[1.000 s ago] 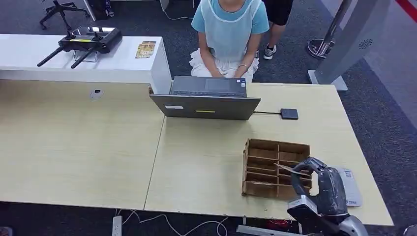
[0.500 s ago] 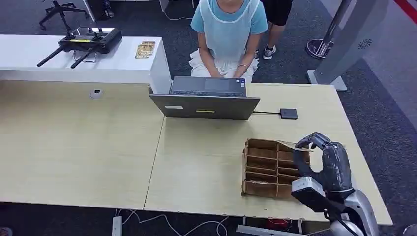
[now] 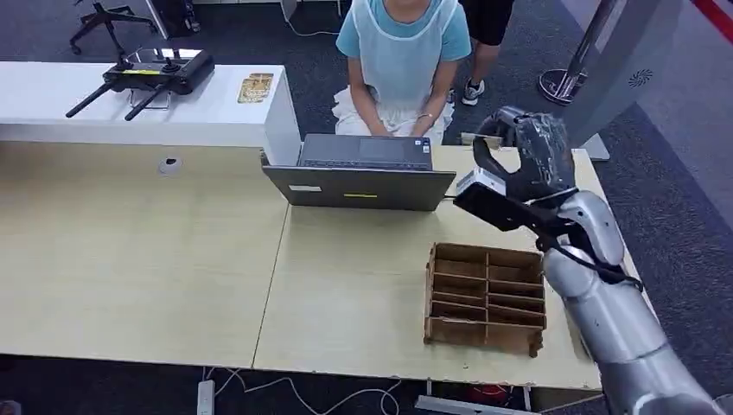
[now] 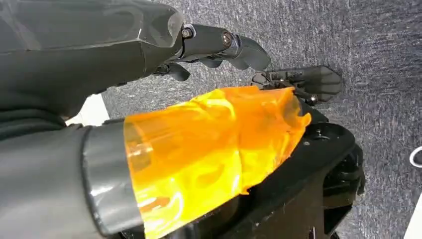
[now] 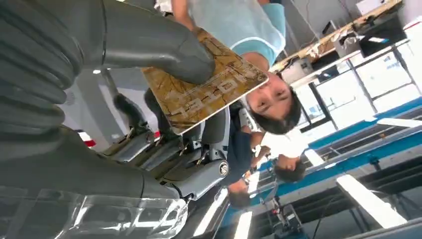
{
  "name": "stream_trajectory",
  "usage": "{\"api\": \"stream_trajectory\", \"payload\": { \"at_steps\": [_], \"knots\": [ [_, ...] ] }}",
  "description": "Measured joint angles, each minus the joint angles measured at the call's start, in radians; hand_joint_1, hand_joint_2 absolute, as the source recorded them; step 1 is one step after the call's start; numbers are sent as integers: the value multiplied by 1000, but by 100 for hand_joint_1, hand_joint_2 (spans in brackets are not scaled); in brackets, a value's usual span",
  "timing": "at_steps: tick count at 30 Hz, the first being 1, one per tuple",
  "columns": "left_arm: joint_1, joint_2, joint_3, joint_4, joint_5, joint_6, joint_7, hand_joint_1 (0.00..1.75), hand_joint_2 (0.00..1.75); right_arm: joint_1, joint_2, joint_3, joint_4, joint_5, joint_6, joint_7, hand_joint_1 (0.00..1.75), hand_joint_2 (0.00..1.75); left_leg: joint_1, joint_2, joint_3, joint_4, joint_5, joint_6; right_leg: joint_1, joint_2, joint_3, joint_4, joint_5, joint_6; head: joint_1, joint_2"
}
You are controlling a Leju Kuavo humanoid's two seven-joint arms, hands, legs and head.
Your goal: Pass the card to the sensor for recognition and then transmit it.
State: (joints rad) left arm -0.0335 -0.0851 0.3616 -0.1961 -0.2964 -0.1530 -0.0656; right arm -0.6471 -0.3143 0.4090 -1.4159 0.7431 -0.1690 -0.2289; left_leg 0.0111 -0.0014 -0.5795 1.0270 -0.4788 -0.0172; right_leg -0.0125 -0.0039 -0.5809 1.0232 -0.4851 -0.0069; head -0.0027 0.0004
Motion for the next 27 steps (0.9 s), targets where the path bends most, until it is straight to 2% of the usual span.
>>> {"api": "stream_trajectory", "payload": {
  "at_steps": [2,8,11,22,27],
  "knots": [
    [-2,0,-2,0,-3,-3,2,0,0,-61,24,27,63,-5,15,5,169,175,0,0,0,0,0,0,0,0,0,0,0,0,0,0],
    [-6,4,-4,0,-16,-6,10,0,0,-207,97,91,241,-13,46,23,175,175,0,0,0,0,0,0,0,0,0,0,0,0,0,0],
    [-6,8,-5,0,-19,-7,10,0,0,-258,130,112,330,-13,58,31,169,175,0,-1,0,0,0,0,0,0,0,0,0,0,-1,0],
    [-4,24,-13,0,-25,-5,9,0,0,-373,240,156,581,-31,81,42,173,175,0,0,0,0,0,0,0,0,-1,0,0,0,0,0],
    [7,32,-9,0,29,-4,-8,0,0,-395,267,166,654,-33,80,40,173,175,0,-1,0,0,0,0,0,-1,-1,0,0,0,0,0]
  ]
}}
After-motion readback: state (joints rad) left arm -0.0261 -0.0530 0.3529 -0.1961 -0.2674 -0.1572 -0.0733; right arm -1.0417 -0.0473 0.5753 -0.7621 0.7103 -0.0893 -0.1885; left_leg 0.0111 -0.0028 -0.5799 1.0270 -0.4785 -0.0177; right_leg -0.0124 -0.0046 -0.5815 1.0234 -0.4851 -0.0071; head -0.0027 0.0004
